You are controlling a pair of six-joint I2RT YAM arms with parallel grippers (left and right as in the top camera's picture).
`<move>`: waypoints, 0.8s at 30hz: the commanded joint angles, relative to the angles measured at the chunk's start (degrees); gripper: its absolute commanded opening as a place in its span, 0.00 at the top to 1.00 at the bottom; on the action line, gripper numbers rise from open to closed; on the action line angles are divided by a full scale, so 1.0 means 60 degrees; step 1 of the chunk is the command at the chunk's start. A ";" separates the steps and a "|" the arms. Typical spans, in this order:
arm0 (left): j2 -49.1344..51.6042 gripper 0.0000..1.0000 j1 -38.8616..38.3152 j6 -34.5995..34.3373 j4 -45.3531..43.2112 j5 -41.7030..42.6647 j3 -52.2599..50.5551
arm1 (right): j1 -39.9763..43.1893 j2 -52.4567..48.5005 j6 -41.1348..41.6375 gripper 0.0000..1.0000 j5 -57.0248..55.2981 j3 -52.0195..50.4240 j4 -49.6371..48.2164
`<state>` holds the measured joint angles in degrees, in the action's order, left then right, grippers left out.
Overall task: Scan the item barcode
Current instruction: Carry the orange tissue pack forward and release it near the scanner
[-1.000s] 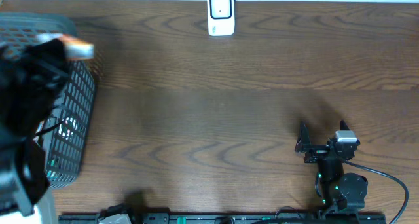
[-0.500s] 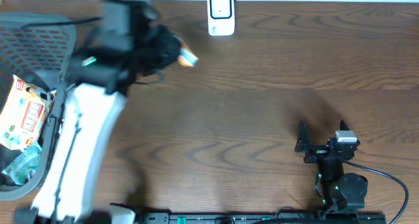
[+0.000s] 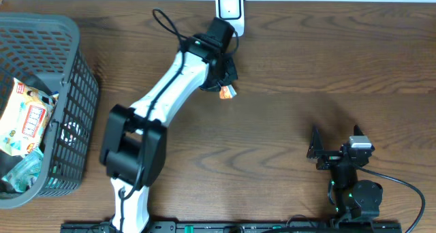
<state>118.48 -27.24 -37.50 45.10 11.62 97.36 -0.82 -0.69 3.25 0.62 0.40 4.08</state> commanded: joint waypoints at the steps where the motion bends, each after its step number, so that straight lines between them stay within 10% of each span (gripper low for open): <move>1: 0.0233 0.87 -0.0157 0.0066 -0.0233 -0.0157 -0.0066 | 0.0062 0.0051 0.0015 0.01 -0.0015 -0.0018 0.0040; 6: 0.0204 0.53 -0.0364 0.0903 -0.0608 -0.0007 -0.0022 | 0.0062 0.0051 0.0015 0.01 -0.0015 -0.0018 0.0040; 24: -0.4903 0.46 0.1563 0.2958 0.0831 0.0120 0.0047 | 0.0062 0.0051 0.0018 0.01 -0.0015 -0.0018 0.0040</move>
<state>94.98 -21.02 -24.99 47.94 13.17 97.01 -0.82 -0.69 3.25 0.62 0.40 4.05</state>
